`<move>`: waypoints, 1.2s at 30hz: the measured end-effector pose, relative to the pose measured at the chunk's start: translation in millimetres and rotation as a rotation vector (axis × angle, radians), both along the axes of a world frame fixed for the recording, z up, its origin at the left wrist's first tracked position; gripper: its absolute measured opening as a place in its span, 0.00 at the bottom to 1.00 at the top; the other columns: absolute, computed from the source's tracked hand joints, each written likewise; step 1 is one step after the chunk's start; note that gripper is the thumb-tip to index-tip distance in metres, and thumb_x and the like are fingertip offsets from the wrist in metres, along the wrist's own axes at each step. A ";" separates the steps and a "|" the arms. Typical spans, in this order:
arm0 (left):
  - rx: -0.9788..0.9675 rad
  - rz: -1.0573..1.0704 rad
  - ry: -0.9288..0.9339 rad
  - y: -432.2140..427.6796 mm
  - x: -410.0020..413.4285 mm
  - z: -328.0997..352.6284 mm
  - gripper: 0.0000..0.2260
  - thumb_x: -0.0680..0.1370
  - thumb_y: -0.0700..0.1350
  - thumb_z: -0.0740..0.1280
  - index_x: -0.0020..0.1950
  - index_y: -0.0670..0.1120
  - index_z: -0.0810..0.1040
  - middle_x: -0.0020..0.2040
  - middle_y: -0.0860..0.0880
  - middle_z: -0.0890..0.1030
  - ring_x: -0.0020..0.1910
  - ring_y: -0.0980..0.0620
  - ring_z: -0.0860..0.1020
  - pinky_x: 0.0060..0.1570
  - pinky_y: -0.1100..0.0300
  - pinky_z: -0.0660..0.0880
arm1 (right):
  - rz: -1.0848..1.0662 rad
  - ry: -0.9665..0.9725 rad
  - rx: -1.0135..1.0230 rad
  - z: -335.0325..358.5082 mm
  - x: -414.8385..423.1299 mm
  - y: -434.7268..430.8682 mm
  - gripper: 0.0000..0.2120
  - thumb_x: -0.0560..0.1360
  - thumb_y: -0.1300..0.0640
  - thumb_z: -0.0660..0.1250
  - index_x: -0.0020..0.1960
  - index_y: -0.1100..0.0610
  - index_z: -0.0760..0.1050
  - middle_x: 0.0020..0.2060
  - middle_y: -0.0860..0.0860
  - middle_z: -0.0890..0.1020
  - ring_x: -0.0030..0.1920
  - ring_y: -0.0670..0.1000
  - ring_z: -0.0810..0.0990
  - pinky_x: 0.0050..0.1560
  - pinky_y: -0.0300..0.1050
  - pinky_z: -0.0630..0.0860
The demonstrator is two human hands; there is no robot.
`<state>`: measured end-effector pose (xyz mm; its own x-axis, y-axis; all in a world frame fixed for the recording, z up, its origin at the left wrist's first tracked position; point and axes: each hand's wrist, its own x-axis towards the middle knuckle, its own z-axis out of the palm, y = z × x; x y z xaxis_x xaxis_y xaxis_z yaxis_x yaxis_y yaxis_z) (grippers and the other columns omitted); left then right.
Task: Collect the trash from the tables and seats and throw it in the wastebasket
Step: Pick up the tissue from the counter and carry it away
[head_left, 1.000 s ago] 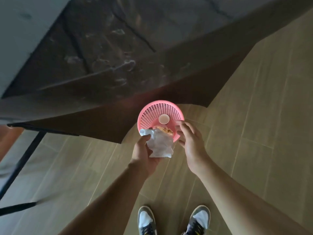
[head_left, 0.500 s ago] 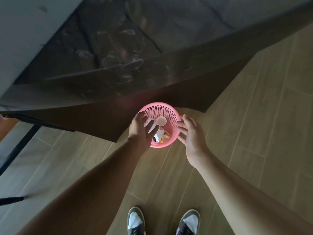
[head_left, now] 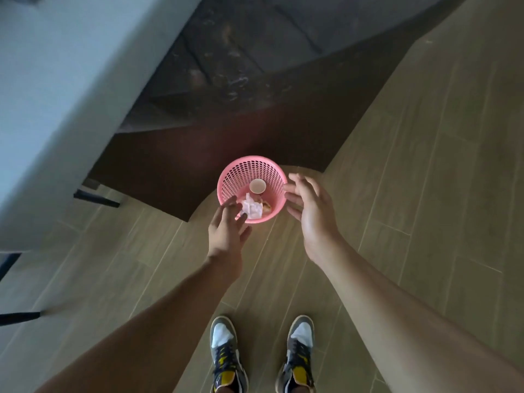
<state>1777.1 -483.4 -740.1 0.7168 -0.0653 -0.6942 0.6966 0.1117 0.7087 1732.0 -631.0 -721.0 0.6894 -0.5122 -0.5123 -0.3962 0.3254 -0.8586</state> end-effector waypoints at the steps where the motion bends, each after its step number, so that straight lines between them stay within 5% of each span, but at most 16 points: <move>1: 0.026 -0.004 -0.029 5.1 -9.9 8.4 0.09 0.87 0.51 0.60 0.59 0.58 0.81 0.55 0.60 0.85 0.60 0.58 0.81 0.57 0.57 0.77 | 0.013 -0.007 -0.016 7.5 -5.7 3.4 0.20 0.83 0.39 0.64 0.70 0.47 0.77 0.65 0.50 0.82 0.65 0.51 0.81 0.58 0.44 0.81; 7: 0.121 0.001 -0.260 38.5 -58.0 63.2 0.10 0.85 0.56 0.60 0.62 0.61 0.79 0.61 0.64 0.80 0.64 0.60 0.78 0.57 0.61 0.77 | 0.183 -0.094 -0.082 53.6 -38.6 31.8 0.11 0.74 0.32 0.63 0.52 0.31 0.81 0.61 0.45 0.83 0.64 0.46 0.81 0.56 0.38 0.79; 13: 0.135 0.152 -0.366 71.1 -97.8 131.3 0.12 0.84 0.54 0.63 0.66 0.59 0.79 0.68 0.58 0.81 0.70 0.58 0.78 0.65 0.55 0.77 | 0.374 -0.219 -0.070 116.0 -64.2 69.4 0.20 0.75 0.34 0.64 0.62 0.40 0.82 0.64 0.36 0.82 0.70 0.42 0.77 0.73 0.51 0.74; 17: 0.171 0.242 -0.433 99.3 -122.2 187.8 0.18 0.81 0.56 0.60 0.70 0.58 0.78 0.71 0.56 0.80 0.70 0.58 0.77 0.66 0.53 0.77 | 0.539 -0.276 -0.073 169.5 -75.2 96.7 0.24 0.76 0.35 0.64 0.66 0.46 0.80 0.60 0.31 0.82 0.68 0.41 0.79 0.72 0.52 0.75; 23: 0.236 0.407 -0.512 164.0 -165.6 260.6 0.18 0.82 0.57 0.60 0.71 0.60 0.76 0.72 0.58 0.79 0.71 0.60 0.76 0.71 0.51 0.76 | 0.717 -0.321 -0.043 237.7 -92.8 155.6 0.22 0.77 0.34 0.65 0.64 0.44 0.81 0.60 0.40 0.84 0.66 0.44 0.80 0.72 0.58 0.75; 28: 0.289 0.497 -0.552 225.5 -209.3 308.2 0.22 0.81 0.57 0.62 0.74 0.55 0.76 0.67 0.63 0.81 0.70 0.60 0.77 0.72 0.46 0.75 | 0.864 -0.365 0.027 285.0 -111.1 223.4 0.24 0.76 0.37 0.65 0.65 0.50 0.80 0.59 0.45 0.85 0.64 0.44 0.82 0.71 0.53 0.77; 36: 0.364 0.813 -0.590 349.7 -270.6 362.9 0.25 0.78 0.62 0.62 0.73 0.56 0.77 0.70 0.58 0.81 0.71 0.57 0.77 0.70 0.45 0.76 | 1.110 -0.464 0.061 346.7 -113.3 365.8 0.22 0.79 0.39 0.64 0.65 0.50 0.80 0.57 0.48 0.86 0.63 0.51 0.82 0.69 0.58 0.77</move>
